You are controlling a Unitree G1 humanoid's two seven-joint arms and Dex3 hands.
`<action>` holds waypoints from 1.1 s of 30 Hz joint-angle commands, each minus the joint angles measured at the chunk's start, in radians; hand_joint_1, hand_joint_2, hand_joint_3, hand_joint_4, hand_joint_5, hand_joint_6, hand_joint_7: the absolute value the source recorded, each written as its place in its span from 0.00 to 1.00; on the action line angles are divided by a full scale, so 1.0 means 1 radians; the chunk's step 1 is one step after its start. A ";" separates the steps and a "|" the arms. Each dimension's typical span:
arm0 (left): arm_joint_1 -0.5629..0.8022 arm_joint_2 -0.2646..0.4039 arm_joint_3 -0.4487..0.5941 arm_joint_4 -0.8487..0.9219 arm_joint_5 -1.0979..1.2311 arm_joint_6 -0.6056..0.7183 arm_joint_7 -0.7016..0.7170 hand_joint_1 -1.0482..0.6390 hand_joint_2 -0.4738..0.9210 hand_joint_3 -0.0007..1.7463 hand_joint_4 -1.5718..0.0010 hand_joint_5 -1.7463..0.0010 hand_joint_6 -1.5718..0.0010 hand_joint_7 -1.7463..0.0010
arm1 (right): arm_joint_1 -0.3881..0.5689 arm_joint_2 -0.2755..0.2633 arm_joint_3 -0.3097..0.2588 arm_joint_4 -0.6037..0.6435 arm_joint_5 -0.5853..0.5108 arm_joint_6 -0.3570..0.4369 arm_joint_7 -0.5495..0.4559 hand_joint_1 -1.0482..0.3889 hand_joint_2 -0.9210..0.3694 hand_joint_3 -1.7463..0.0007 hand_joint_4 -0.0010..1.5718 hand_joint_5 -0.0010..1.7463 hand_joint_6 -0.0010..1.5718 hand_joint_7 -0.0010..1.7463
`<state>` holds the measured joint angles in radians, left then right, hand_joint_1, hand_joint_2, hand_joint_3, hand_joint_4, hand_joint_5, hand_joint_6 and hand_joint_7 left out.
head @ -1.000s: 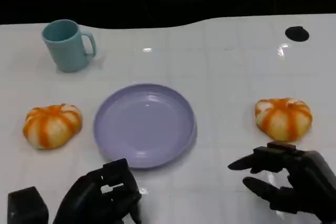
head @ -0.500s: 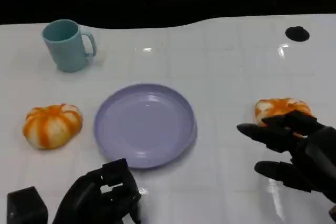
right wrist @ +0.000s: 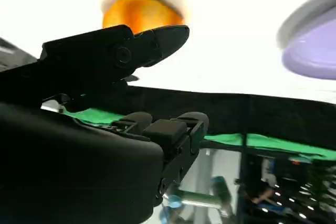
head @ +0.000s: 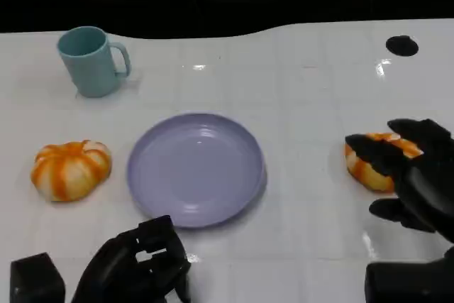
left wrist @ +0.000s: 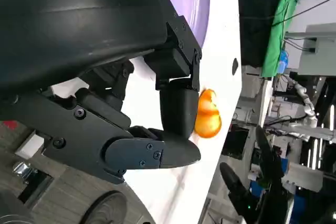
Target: Grasp the bread from the table and place it into the plate.
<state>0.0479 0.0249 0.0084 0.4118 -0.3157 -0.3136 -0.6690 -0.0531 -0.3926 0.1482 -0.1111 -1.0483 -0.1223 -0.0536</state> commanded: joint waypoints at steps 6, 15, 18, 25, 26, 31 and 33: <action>-0.008 0.008 0.004 0.001 0.011 -0.007 0.009 0.25 0.89 0.27 0.50 0.00 0.52 0.17 | -0.115 -0.048 0.060 0.127 -0.013 0.055 -0.001 0.31 0.04 1.00 0.05 0.22 0.22 0.00; -0.002 0.006 0.000 -0.007 0.015 -0.009 0.013 0.26 0.89 0.28 0.50 0.00 0.52 0.17 | -0.236 -0.050 0.137 0.300 -0.001 0.079 -0.010 0.30 0.06 1.00 0.06 0.24 0.23 0.00; -0.003 0.004 0.001 -0.005 0.015 -0.009 0.013 0.26 0.89 0.28 0.50 0.00 0.53 0.17 | -0.272 -0.045 0.154 0.356 0.019 0.082 -0.007 0.32 0.07 1.00 0.09 0.21 0.23 0.00; 0.001 0.004 0.002 -0.007 0.010 -0.010 0.008 0.27 0.88 0.28 0.50 0.00 0.53 0.18 | -0.367 -0.032 0.214 0.521 0.045 0.085 -0.019 0.31 0.07 1.00 0.14 0.14 0.24 0.00; 0.001 0.004 0.002 -0.008 0.009 -0.009 0.008 0.27 0.89 0.28 0.50 0.00 0.53 0.18 | -0.384 -0.028 0.224 0.551 0.047 0.088 -0.015 0.30 0.07 1.00 0.14 0.13 0.24 0.00; 0.008 0.004 0.000 -0.022 0.008 0.006 0.012 0.27 0.88 0.28 0.50 0.00 0.53 0.18 | -0.446 -0.014 0.263 0.664 0.063 0.100 -0.019 0.31 0.06 1.00 0.14 0.10 0.22 0.00; 0.012 0.004 -0.001 -0.027 0.009 0.007 0.013 0.26 0.88 0.28 0.50 0.00 0.53 0.18 | -0.465 -0.006 0.272 0.702 0.079 0.105 -0.014 0.32 0.07 1.00 0.13 0.09 0.22 0.00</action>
<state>0.0505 0.0176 0.0047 0.4014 -0.3114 -0.3120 -0.6652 -0.4834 -0.3998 0.4127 0.5465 -0.9926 -0.0258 -0.0674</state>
